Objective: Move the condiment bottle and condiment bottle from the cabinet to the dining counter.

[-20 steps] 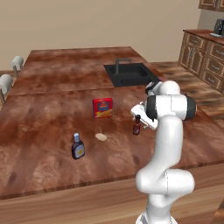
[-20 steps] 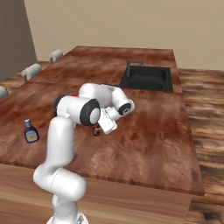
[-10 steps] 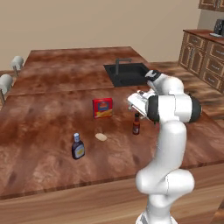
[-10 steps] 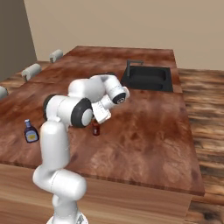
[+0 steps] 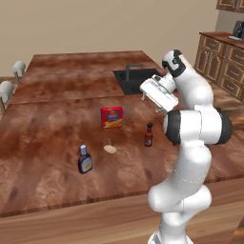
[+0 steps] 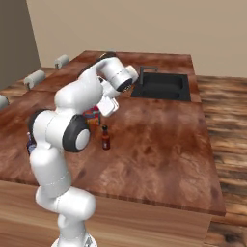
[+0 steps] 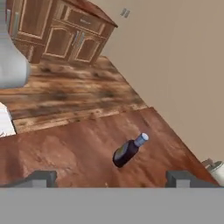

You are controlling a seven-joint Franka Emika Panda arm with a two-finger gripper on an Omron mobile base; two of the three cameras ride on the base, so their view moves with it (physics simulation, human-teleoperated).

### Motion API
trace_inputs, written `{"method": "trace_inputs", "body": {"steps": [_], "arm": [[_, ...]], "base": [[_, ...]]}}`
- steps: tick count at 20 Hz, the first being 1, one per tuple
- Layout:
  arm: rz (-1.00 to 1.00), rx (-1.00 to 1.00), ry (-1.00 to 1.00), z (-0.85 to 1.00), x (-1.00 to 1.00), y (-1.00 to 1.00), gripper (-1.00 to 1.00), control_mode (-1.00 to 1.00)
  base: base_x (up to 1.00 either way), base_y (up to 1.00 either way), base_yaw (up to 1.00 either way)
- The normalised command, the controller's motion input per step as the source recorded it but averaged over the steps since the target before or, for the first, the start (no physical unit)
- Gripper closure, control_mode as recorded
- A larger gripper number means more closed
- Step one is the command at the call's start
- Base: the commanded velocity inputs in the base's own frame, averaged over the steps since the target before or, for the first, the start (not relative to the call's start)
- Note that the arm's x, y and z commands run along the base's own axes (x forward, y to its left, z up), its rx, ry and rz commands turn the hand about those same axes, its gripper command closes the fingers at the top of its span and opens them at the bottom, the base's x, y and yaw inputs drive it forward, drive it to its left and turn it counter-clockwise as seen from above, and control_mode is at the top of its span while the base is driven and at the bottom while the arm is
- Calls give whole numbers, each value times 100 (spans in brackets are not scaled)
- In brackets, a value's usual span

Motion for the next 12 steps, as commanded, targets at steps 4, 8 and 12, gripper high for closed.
{"method": "trace_inputs", "body": {"steps": [4, 8, 12], "arm": [[1, -21, -96, 57, -100, 1, -100, -100], [1, -24, -96, 21, -100, 4, -100, -100], [0, -26, -91, 1, -100, 20, -100, -100]], "base": [[0, 0, 0], [0, 0, 0], [0, 0, 0]]}}
